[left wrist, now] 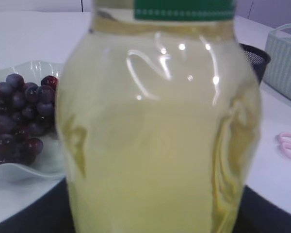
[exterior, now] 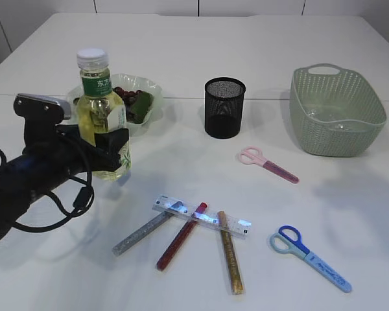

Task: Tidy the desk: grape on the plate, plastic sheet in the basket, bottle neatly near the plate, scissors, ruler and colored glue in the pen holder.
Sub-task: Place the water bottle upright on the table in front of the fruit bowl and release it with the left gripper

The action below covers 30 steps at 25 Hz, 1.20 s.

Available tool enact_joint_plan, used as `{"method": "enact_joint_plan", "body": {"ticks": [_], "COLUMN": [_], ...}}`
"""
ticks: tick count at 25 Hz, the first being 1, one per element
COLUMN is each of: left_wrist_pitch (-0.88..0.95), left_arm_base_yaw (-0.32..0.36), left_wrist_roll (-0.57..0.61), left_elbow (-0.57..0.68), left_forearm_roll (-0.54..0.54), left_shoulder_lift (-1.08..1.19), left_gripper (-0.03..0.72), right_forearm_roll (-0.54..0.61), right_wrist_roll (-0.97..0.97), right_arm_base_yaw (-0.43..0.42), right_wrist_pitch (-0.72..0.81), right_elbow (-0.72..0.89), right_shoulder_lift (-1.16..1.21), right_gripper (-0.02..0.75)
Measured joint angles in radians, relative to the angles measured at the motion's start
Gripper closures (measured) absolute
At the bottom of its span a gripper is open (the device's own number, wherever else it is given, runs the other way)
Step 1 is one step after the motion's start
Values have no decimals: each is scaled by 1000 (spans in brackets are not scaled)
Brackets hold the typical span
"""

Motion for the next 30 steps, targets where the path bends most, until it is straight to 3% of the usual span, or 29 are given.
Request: {"method": "enact_joint_plan", "body": {"ticks": [9,19,30], "left_wrist_pitch": [0,-66,-75], "left_arm_base_yaw": [0,0,0], "left_wrist_roll": [1,4,-18], "left_elbow": [-99,-128,-130], "left_forearm_roll": [-15,-61,-65], "left_shoulder_lift": [146,211,213], "left_gripper": [256,251,76], "right_forearm_roll": [0,-7,-7], "right_wrist_roll": [0,0,0], "right_arm_base_yaw": [0,0,0], "right_wrist_pitch": [0,0,2], "right_elbow": [0,0,0], "right_shoulder_lift": [0,0,0], "right_gripper": [174,174,174]}}
